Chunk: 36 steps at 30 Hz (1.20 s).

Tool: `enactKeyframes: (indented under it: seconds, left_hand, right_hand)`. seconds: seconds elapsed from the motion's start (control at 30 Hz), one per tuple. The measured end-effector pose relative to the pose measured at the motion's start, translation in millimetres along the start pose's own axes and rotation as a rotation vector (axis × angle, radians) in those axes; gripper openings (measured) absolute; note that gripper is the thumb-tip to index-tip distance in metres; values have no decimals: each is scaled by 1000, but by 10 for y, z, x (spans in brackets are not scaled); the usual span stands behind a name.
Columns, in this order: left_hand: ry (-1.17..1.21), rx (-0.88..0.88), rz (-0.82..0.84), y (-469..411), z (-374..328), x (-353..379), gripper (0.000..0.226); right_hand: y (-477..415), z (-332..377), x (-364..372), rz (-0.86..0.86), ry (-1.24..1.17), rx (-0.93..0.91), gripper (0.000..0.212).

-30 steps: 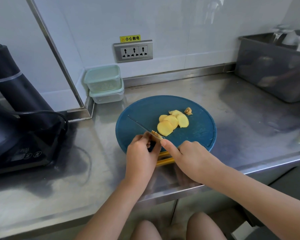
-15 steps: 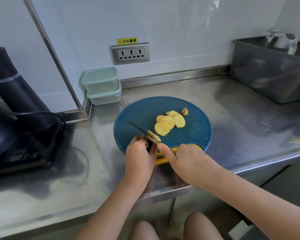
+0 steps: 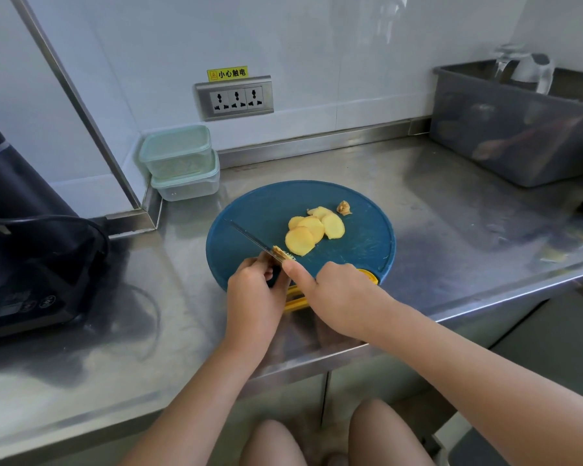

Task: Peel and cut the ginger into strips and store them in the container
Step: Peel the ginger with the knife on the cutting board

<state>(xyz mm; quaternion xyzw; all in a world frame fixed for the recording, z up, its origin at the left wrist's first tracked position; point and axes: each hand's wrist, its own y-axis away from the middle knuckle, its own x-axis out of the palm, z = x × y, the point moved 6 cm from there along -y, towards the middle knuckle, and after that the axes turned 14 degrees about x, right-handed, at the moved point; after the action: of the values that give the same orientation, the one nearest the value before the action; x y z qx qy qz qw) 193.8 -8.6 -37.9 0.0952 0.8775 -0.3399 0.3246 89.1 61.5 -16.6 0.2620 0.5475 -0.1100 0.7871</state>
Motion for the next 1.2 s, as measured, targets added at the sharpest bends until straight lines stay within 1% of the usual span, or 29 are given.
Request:
enactKeyframes:
  seconds: [0.03,0.07,0.13,0.2,0.27,0.33,0.4,0.5,0.63,0.7,0.8,0.87,0.93,0.97,1.03,1.07,1.2]
  left_hand:
    - [1,0,0,2,-1,-1,15]
    - [3,0,-2,3,-5,-7,16]
    - [2,7,-3,0,-11,-12,16]
    - [-6,16,-9,0,-19,-16,17]
    - [-5,19,-9,1,-29,-16,17]
    - [-7,15,-4,-6,-24,-4,17]
    - [-13,-1,0,-4,-3,5,18]
    - [-5,-9,0,-3,12,14,17]
    - [6,-7,1,-12,12,9,16]
    - [10,-4,2,-13,10,6,16]
    - [19,-7,6,-7,12,11,16]
    - [23,-6,10,-5,12,8,16]
    - [26,-7,9,-3,10,-3,16]
    - [25,-8,11,-3,9,-5,15]
    - [29,-8,9,-5,6,-9,14]
    - [36,-7,8,-5,6,-11,14]
    - [50,6,6,2,9,1,14]
  right_hand:
    - [1,-22,9,-10,-13,-9,55]
    - [11,-48,23,-12,-16,-23,53]
    - [20,-115,54,1,5,-31,55]
    - [26,-144,66,16,42,-21,52]
    - [33,-117,40,-16,39,-34,59]
    - [32,-71,11,-34,96,-82,67]
    - [32,-73,12,-25,121,-71,68]
    - [46,-73,39,1,111,-23,62]
    - [67,-29,61,-23,160,-37,69]
    - [56,-26,84,-13,161,-29,69]
    - [53,7,67,-5,120,-35,64]
    - [37,3,58,5,33,-40,59]
    - [41,-17,65,24,-47,-7,54]
    - [40,-38,68,29,-63,30,54]
    - [51,-52,45,50,-64,60,68]
    - [39,-49,36,45,-97,63,70]
    - [-41,85,-11,-5,-111,20,66]
